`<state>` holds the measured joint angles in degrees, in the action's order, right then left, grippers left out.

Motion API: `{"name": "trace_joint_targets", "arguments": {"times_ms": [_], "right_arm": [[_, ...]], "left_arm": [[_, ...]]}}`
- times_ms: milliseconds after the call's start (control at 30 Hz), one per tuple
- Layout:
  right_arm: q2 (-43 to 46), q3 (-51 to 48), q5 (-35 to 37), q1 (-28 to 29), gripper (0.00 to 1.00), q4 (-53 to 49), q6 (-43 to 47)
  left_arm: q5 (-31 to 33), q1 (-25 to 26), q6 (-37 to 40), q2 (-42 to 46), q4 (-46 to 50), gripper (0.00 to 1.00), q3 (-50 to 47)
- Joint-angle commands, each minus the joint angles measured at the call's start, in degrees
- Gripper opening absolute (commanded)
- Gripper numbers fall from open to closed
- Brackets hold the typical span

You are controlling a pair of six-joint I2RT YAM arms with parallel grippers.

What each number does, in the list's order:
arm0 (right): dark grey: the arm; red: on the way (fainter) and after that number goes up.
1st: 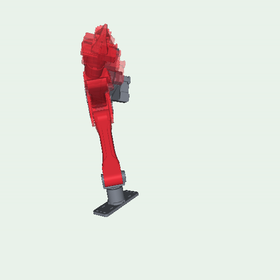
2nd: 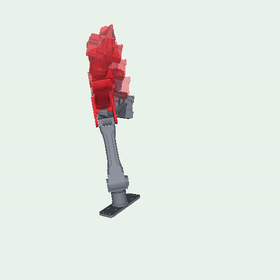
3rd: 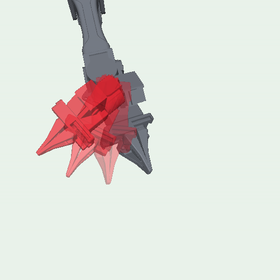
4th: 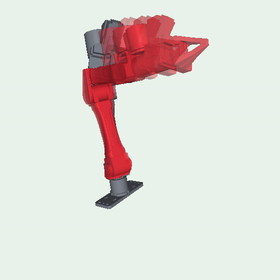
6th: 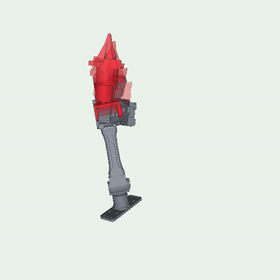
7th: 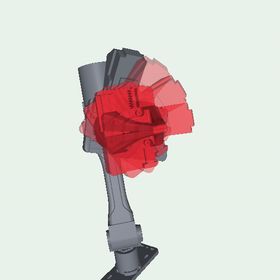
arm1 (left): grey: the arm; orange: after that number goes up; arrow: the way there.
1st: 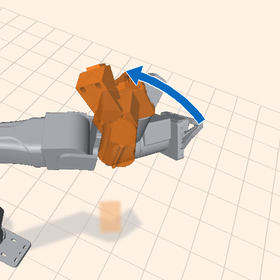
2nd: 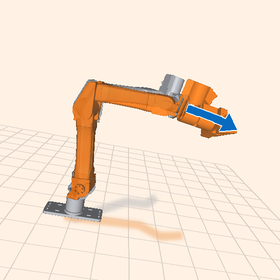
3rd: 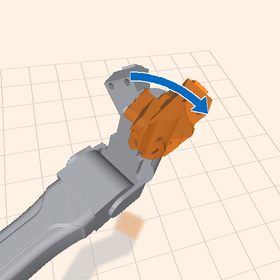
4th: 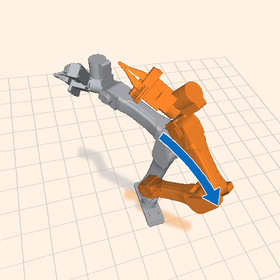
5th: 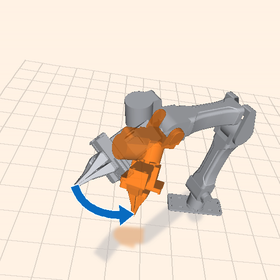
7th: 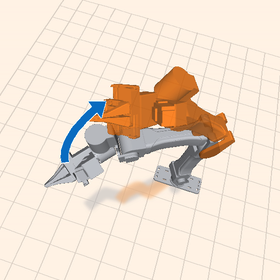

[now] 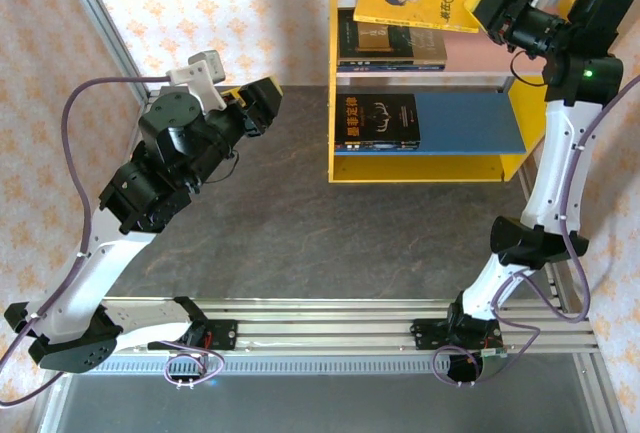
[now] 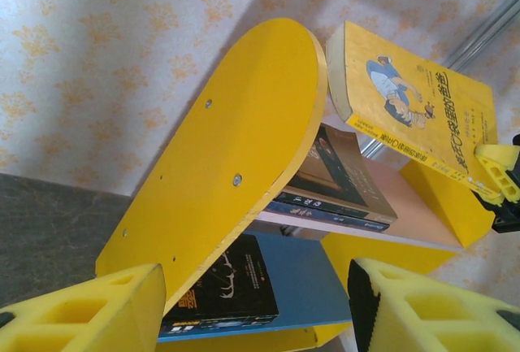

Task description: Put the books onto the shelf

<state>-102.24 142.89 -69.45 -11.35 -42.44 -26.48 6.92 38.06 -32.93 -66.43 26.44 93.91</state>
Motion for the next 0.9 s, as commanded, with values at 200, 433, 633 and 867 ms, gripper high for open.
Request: {"name": "trace_joint_targets", "arguments": {"times_ms": [200,433,633,867], "right_arm": [[-1.8,2.0,-6.7,-0.3,0.03,-0.5,4.2],[-2.4,-0.3,-8.3,-0.2,0.04,-2.4,6.9],[-2.5,-2.7,-8.9,0.6,0.05,-2.9,8.0],[-3.3,-2.9,-8.2,1.5,0.06,-5.7,10.3]], "left_arm": [[0.6,-1.9,0.0,0.4,0.0,0.60,-0.4],[0.1,-3.0,-0.2,-0.5,-0.7,0.60,-0.6],[-2.3,-5.2,-1.6,-1.4,-2.1,0.61,-1.4],[-5.1,-7.4,-3.2,-1.7,-3.8,0.61,-2.8]]}}
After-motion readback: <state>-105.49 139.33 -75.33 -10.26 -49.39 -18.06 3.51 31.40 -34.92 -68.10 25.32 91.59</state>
